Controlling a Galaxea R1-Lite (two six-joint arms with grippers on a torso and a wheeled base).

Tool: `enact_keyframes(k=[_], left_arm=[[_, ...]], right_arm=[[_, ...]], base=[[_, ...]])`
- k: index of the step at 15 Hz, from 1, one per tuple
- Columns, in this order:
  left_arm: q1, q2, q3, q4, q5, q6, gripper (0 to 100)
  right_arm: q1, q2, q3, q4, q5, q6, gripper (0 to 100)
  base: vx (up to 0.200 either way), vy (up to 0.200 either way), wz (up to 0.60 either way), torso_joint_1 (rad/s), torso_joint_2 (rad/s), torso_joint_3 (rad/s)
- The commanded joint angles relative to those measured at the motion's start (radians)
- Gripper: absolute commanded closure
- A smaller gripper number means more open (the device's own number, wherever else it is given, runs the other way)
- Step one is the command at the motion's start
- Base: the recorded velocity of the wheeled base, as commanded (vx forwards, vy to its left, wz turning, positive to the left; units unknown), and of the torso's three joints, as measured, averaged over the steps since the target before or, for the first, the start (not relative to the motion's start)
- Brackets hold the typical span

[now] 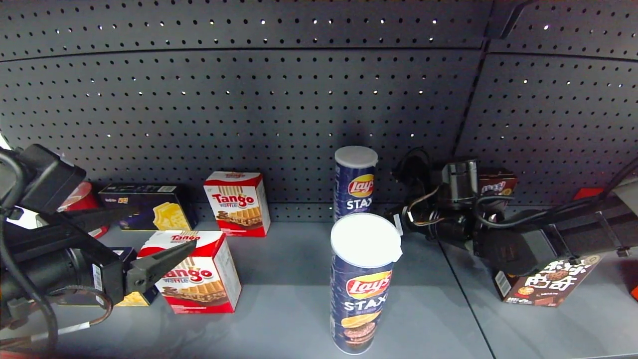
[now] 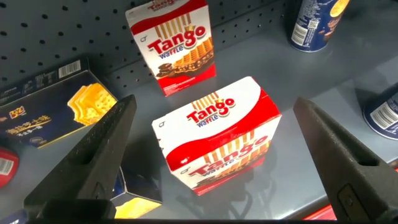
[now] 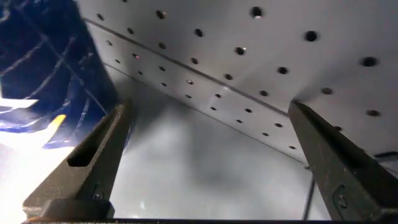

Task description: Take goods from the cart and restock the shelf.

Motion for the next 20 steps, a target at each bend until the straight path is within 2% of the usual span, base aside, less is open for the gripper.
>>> enact_keyframes(k=[1, 11, 20], left_arm=[[0.002, 0.001, -0.001, -0.002, -0.002, 0.0, 0], [0.002, 0.0, 0.008, 0.0, -0.006, 0.0, 0], [0.003, -0.023, 0.011, 0.0, -0.006, -0.002, 0]], right_arm=[[0.007, 0.012, -0.005, -0.003, 0.0, -0.001, 0], [0.038, 0.008, 0.005, -0.003, 0.0, 0.002, 0], [0.054, -0.216, 0.174, -0.002, -0.003, 0.004, 0]], base=[[0.0, 0.0, 0.0, 0.0, 0.0, 0.0], [0.0, 0.0, 0.0, 0.0, 0.0, 0.0], [0.0, 0.0, 0.0, 0.0, 0.0, 0.0]])
